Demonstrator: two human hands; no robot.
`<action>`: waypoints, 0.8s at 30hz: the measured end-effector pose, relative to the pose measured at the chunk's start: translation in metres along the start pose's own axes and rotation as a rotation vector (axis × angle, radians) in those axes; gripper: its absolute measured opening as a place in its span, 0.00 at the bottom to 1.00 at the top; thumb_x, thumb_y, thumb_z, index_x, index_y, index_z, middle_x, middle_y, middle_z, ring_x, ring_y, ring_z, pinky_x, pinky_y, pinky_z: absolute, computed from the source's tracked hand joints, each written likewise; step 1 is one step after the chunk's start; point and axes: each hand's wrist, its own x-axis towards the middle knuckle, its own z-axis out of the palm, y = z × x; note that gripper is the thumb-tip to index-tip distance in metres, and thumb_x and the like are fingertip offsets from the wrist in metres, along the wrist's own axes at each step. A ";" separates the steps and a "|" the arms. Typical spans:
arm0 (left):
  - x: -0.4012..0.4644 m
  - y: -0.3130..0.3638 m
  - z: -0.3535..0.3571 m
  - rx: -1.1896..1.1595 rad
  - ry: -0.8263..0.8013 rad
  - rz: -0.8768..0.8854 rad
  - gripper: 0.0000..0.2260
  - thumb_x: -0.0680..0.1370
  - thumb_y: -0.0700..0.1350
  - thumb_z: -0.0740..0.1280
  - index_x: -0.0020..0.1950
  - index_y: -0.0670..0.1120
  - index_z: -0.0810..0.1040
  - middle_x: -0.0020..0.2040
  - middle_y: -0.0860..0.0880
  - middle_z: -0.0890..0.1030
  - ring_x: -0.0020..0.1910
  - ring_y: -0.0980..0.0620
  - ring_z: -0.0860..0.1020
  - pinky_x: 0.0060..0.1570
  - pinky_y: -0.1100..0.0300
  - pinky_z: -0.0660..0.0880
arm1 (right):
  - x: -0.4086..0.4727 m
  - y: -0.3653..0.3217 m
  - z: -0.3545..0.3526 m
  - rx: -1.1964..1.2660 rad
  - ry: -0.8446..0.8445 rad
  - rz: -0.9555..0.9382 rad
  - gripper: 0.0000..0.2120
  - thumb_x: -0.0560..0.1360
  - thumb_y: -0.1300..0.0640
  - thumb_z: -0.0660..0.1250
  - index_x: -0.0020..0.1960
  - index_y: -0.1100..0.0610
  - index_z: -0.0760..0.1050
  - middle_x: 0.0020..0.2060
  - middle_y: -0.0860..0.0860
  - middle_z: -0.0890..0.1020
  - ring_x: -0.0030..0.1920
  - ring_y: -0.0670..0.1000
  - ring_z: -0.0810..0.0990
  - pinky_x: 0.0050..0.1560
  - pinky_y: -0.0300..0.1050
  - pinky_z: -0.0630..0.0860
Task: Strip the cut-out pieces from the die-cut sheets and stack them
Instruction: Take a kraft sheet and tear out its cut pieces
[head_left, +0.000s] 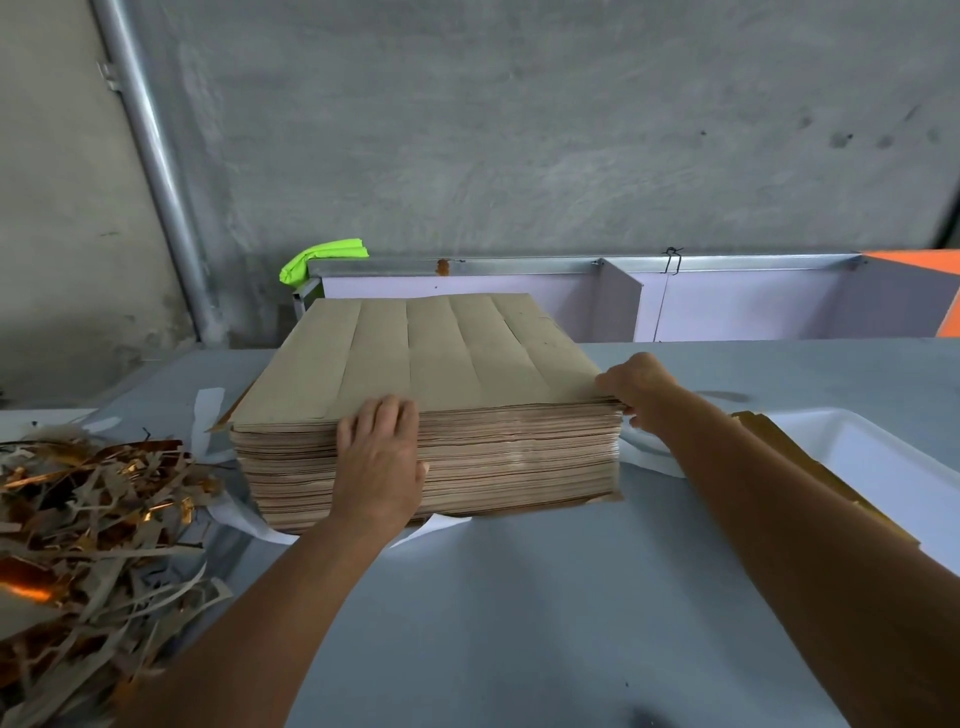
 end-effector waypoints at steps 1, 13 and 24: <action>0.000 0.000 0.000 -0.007 0.003 -0.003 0.28 0.77 0.52 0.64 0.74 0.46 0.59 0.73 0.48 0.61 0.72 0.47 0.58 0.68 0.52 0.54 | 0.000 0.001 -0.006 0.148 0.034 0.061 0.16 0.77 0.61 0.63 0.64 0.62 0.71 0.58 0.57 0.78 0.40 0.41 0.74 0.30 0.35 0.66; 0.000 0.003 0.001 0.010 0.008 0.001 0.29 0.76 0.54 0.65 0.73 0.46 0.59 0.71 0.48 0.61 0.71 0.47 0.59 0.67 0.52 0.55 | 0.001 -0.007 -0.022 -0.249 0.194 -0.145 0.11 0.71 0.61 0.72 0.52 0.55 0.75 0.40 0.47 0.74 0.51 0.48 0.79 0.44 0.34 0.73; -0.002 0.001 0.001 0.029 -0.013 0.016 0.30 0.77 0.55 0.63 0.74 0.47 0.55 0.73 0.48 0.58 0.72 0.48 0.56 0.70 0.51 0.54 | 0.014 -0.018 -0.022 0.395 0.288 -0.122 0.10 0.73 0.70 0.59 0.50 0.69 0.78 0.45 0.61 0.80 0.45 0.58 0.80 0.44 0.47 0.79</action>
